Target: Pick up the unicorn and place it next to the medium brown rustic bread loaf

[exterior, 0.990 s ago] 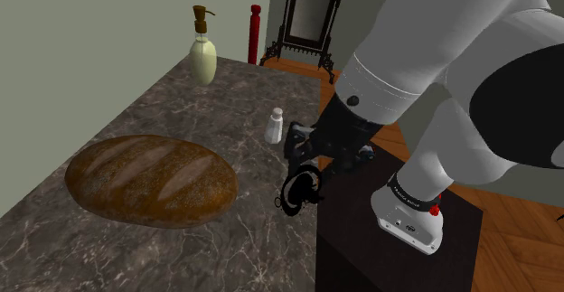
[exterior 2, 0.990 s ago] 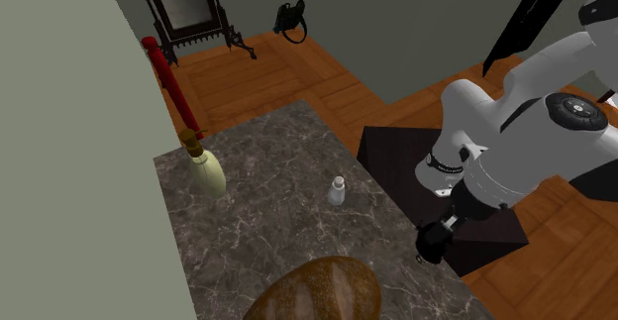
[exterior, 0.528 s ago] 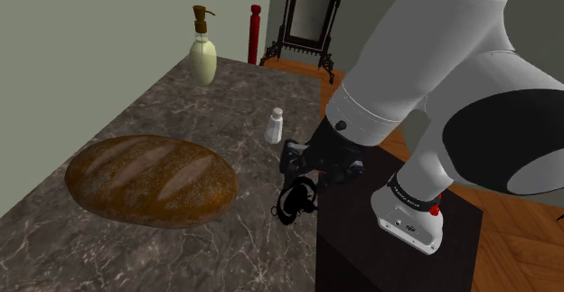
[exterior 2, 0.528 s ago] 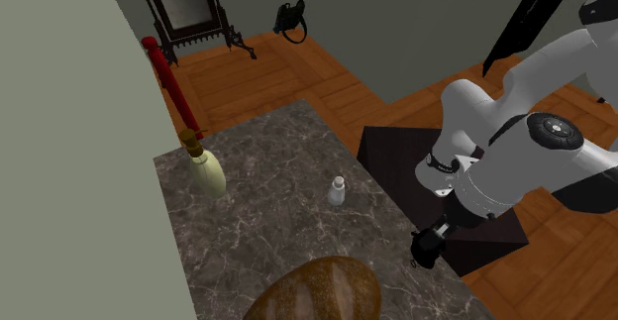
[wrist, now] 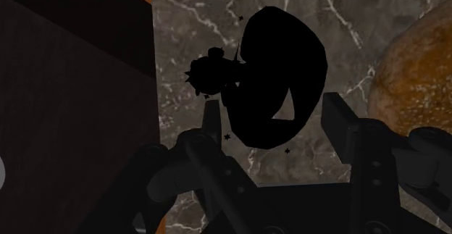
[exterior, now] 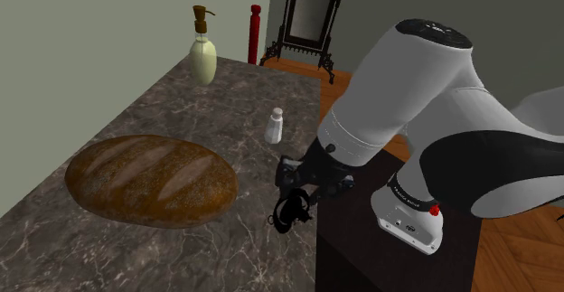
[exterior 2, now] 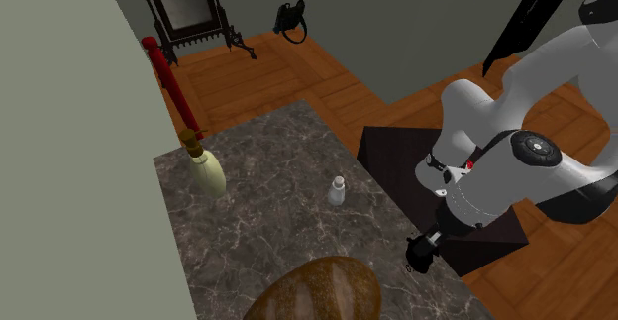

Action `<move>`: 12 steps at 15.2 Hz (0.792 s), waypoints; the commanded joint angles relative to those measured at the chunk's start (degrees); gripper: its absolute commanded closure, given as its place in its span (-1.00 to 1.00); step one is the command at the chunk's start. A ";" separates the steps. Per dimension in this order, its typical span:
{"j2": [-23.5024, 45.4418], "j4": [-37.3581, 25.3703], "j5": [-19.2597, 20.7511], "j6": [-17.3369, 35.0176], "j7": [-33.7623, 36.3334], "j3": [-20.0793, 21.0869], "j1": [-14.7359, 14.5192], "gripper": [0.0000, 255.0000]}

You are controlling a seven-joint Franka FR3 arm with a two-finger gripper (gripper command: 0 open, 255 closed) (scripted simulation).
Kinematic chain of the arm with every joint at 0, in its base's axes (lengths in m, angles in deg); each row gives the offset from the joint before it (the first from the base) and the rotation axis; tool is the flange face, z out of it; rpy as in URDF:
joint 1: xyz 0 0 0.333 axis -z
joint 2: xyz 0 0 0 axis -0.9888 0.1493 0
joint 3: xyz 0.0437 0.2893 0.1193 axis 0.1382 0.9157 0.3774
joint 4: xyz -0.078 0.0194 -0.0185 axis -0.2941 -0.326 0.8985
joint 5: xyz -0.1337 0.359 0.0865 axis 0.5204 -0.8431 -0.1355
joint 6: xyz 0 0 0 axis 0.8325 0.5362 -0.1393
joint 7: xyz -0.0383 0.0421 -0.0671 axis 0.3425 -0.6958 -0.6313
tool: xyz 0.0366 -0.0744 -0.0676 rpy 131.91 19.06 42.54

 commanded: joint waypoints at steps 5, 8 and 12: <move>4.19 2.68 -1.26 6.27 0.33 2.90 -0.06 1.00; 5.56 3.18 -0.87 7.98 0.85 3.03 -0.44 1.00; 6.19 3.30 0.27 8.46 1.67 2.04 -1.38 1.00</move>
